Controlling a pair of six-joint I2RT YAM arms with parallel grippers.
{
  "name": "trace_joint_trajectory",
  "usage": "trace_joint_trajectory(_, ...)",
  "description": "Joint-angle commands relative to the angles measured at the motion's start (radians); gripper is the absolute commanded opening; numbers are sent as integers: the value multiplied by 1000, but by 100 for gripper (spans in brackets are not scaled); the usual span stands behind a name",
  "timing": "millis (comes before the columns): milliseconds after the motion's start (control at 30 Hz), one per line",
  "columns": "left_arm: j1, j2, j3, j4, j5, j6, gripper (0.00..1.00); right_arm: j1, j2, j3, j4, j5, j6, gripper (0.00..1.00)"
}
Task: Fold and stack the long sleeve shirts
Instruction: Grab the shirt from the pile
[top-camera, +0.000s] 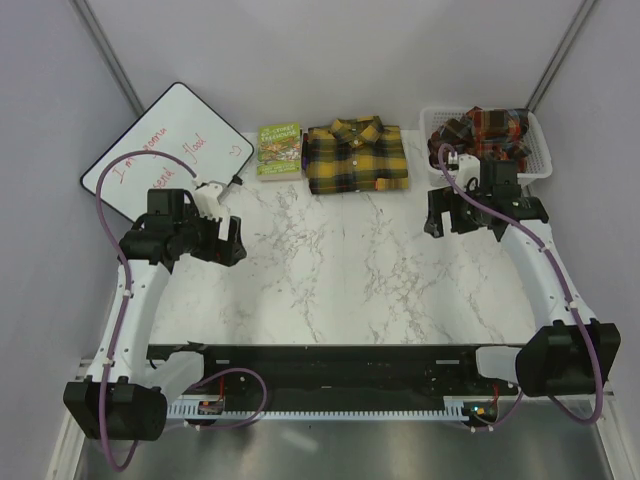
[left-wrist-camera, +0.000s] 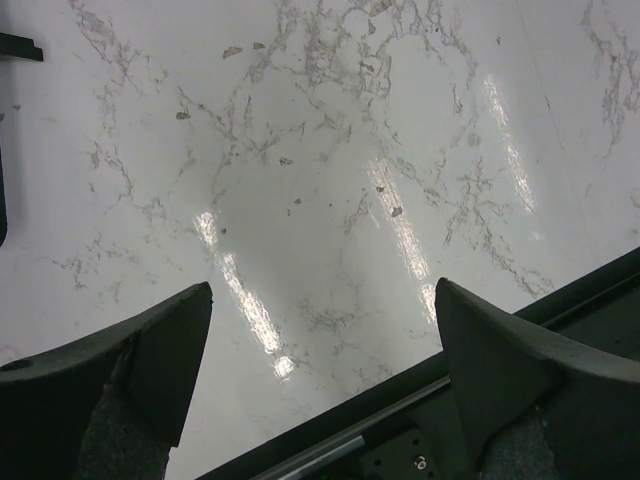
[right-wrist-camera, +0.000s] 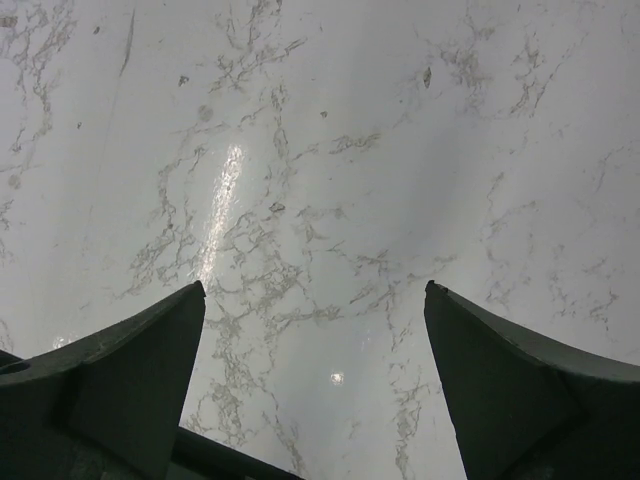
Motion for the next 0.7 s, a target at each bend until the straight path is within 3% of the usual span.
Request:
trace_joint_trajectory(0, 4, 16, 75, 15, 13, -2, 99, -23, 46, 130, -7, -35, 11, 98)
trace_joint_trajectory(300, 4, 90, 205, 24, 5, 4, 100, -149, 310, 535, -56, -17, 15, 98)
trace_joint_trajectory(533, 4, 147, 263, 38, 53, -7, 100, -183, 624, 914, -30, 191, -2, 98)
trace_joint_trajectory(667, 4, 148, 245, 59, 83, -7, 99, -189, 790, 999, 63, 312, 1, 98)
